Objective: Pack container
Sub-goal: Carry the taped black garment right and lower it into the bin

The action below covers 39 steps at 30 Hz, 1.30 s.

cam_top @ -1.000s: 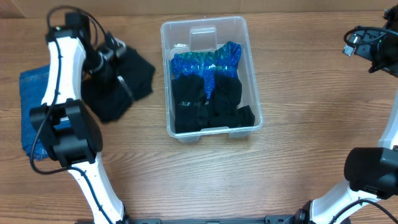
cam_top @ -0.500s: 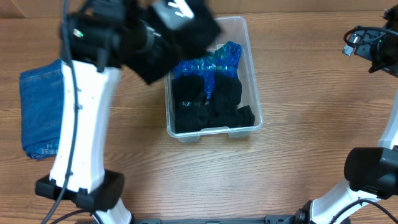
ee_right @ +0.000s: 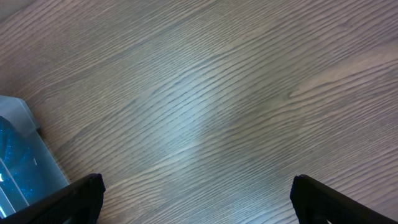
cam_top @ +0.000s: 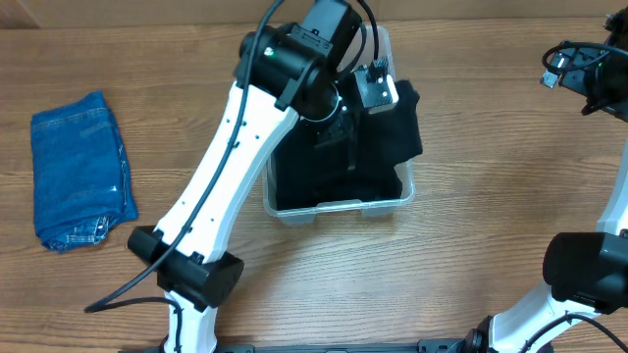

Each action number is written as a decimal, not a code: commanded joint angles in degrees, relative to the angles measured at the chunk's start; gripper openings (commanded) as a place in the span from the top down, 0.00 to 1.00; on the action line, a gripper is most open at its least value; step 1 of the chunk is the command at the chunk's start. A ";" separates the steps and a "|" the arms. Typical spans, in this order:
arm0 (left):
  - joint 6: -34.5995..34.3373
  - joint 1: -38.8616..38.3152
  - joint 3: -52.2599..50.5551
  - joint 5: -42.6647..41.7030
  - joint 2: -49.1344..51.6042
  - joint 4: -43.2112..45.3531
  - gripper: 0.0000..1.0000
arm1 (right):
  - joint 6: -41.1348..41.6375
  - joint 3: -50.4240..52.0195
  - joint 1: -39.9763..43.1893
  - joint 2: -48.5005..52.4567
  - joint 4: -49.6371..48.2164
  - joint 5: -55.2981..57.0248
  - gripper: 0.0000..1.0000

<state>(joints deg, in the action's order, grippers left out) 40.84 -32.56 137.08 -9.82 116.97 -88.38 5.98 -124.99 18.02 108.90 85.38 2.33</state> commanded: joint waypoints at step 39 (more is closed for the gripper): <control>-19.23 -0.35 1.40 18.88 14.21 3.30 0.00 | 0.02 -0.98 0.04 -0.76 -0.17 0.15 0.00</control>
<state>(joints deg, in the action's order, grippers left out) 30.83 -32.97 137.10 -0.93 131.31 -87.55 5.98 -124.99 18.00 108.90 85.36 2.33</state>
